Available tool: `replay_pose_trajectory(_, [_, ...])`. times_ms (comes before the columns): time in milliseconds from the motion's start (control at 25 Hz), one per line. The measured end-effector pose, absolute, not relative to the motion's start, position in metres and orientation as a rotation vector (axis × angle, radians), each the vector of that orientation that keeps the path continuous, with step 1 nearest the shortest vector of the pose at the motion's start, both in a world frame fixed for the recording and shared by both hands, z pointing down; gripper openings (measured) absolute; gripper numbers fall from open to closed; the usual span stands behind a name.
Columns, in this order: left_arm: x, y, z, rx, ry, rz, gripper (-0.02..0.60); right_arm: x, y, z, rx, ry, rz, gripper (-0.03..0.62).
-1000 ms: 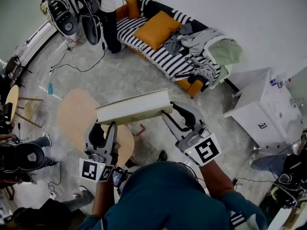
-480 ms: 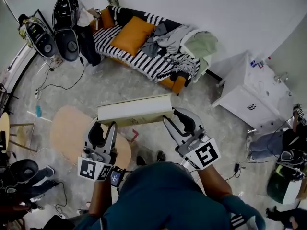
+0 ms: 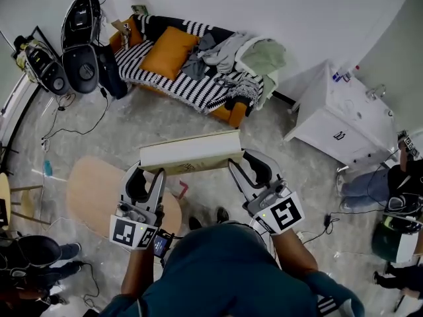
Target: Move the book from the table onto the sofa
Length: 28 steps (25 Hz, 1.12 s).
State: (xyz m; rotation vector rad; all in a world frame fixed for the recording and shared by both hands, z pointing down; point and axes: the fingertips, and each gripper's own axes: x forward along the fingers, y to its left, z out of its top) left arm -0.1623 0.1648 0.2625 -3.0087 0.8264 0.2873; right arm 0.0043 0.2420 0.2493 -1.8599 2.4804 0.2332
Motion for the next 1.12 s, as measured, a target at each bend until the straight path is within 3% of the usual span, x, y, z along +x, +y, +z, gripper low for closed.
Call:
replay_pose_trajectory(760, [-0.171,0.146,0.264,-3.032,0.784,0.322,0.184,-0.006,0.227,0.248,-1.900,2.469,0.248,0.124])
replay_pose_trajectory(1120, [-0.124,0.119,0.274,-3.039,0.786,0.282,0.181,0.040,0.200,0.256,-1.885,2.463,0.226,0.124])
